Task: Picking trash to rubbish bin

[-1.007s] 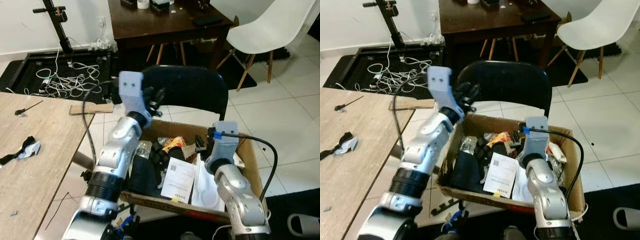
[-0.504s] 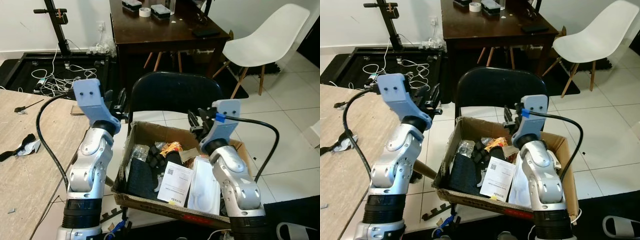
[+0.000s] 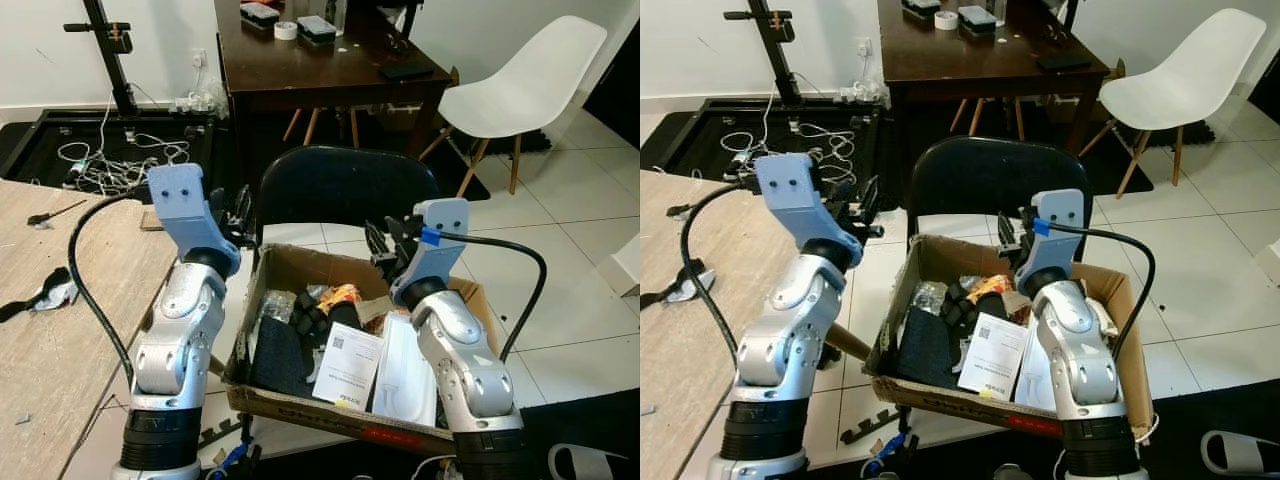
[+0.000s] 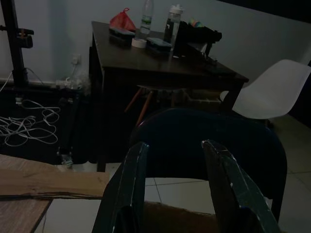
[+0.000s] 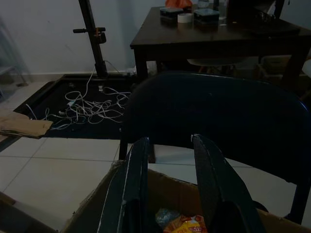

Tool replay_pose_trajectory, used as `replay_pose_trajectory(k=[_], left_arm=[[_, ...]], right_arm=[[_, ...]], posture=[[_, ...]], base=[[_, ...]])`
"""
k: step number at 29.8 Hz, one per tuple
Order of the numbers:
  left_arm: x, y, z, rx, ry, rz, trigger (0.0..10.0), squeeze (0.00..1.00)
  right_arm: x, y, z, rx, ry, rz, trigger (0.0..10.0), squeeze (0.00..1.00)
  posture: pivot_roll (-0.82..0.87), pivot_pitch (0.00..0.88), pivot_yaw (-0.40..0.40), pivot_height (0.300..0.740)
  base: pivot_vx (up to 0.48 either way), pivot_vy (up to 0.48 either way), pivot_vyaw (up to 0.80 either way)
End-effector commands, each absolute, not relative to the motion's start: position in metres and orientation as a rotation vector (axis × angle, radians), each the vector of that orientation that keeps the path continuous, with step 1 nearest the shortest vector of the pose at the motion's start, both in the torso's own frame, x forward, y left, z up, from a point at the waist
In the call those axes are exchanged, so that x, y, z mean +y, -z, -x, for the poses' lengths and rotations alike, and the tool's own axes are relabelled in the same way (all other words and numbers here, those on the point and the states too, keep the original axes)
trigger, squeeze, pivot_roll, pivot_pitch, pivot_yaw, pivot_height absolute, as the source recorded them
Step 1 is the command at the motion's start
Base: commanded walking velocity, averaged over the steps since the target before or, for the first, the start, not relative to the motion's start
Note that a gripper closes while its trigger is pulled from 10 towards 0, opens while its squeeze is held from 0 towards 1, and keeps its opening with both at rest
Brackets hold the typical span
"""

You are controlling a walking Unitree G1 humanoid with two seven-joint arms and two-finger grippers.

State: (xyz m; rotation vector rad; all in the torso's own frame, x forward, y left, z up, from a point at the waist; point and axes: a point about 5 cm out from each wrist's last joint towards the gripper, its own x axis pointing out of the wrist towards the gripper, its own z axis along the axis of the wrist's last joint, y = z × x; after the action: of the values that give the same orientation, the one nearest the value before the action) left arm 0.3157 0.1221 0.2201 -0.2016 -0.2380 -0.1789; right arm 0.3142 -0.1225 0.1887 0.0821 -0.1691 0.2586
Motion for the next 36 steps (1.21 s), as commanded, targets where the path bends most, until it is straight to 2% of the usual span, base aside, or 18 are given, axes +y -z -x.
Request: replay_pose_trajectory(k=[1,8,36], left_arm=[[0.1228,-0.2175,-0.3134,-0.221,0.182,0.177,10.0,0.0],[0.1205,-0.2196,-0.3124,-0.22,0.189,0.19,10.0,0.0],[0.1187,-0.2212,-0.3084,-0.204,0.205,0.185,10.0,0.0]], right_arm=[[-0.1208,-0.1845,-0.3144,-0.155,-0.27,-0.094,10.0,0.0],[-0.12,-0.1844,-0.3152,-0.154,-0.275,-0.094,10.0,0.0],[-0.1183,-0.1798,-0.313,-0.14,-0.276,-0.104,10.0,0.0]], posture=[[0.04,0.103,-0.02,0.74],[0.04,0.108,-0.02,0.74],[0.05,0.118,-0.011,0.74]], base=[[0.0,0.0,0.0],[0.0,0.0,0.0],[-0.265,0.0,0.0]])
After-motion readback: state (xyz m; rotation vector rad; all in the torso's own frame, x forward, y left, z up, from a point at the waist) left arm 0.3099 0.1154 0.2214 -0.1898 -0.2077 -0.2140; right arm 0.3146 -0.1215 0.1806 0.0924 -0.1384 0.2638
